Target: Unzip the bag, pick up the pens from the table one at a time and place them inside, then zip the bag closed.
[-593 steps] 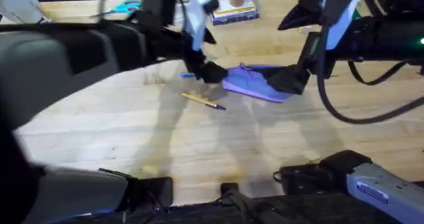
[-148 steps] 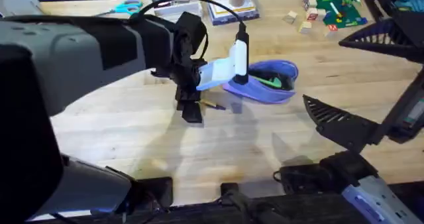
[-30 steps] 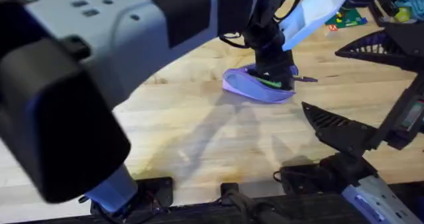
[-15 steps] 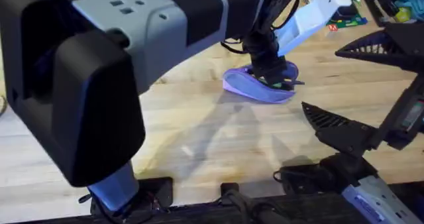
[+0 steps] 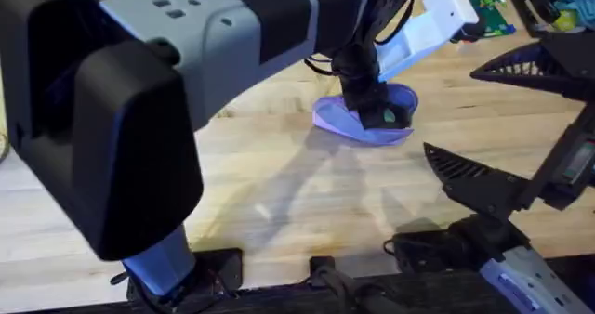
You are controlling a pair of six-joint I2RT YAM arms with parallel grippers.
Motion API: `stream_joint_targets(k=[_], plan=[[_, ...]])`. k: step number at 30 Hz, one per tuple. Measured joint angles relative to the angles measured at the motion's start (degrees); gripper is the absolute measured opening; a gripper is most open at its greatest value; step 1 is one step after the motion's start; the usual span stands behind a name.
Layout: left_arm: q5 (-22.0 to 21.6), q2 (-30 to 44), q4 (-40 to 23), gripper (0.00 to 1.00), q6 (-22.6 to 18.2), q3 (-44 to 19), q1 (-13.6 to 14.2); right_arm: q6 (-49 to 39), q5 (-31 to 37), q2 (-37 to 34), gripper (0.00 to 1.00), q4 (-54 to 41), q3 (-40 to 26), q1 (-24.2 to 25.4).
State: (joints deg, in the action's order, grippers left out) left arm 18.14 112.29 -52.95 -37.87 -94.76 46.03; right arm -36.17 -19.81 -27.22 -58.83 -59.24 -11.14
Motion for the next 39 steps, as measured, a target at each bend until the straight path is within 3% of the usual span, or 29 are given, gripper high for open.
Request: stream_joint_targets(k=[3, 4, 16, 23, 32, 39], plan=[[0.0, 0.0, 0.0, 0.95, 0.3, 0.0, 0.0, 0.0, 0.0, 0.0, 0.998, 0.0, 0.0, 0.0], [0.0, 0.0, 0.0, 0.98, 0.3, 0.0, 0.0, 0.0, 0.0, 0.0, 0.998, 0.0, 0.0, 0.0], [0.4, -0.1, 0.0, 0.993, 0.4, 0.0, -0.2, 0.0, 0.0, 0.0, 0.997, 0.0, 0.0, 0.0], [3.8, -2.9, -1.7, 0.993, 0.3, 0.0, -2.5, 0.0, 0.0, 0.0, 0.998, 0.0, 0.0, 0.0], [5.5, -12.8, -5.3, 0.993, -1.8, 0.0, -11.1, 0.0, 0.0, 0.0, 0.997, 0.0, 0.0, 0.0], [10.1, -18.0, -13.1, 0.993, -11.1, 0.0, -19.8, 0.0, 0.0, 0.0, 0.997, 0.0, 0.0, 0.0]])
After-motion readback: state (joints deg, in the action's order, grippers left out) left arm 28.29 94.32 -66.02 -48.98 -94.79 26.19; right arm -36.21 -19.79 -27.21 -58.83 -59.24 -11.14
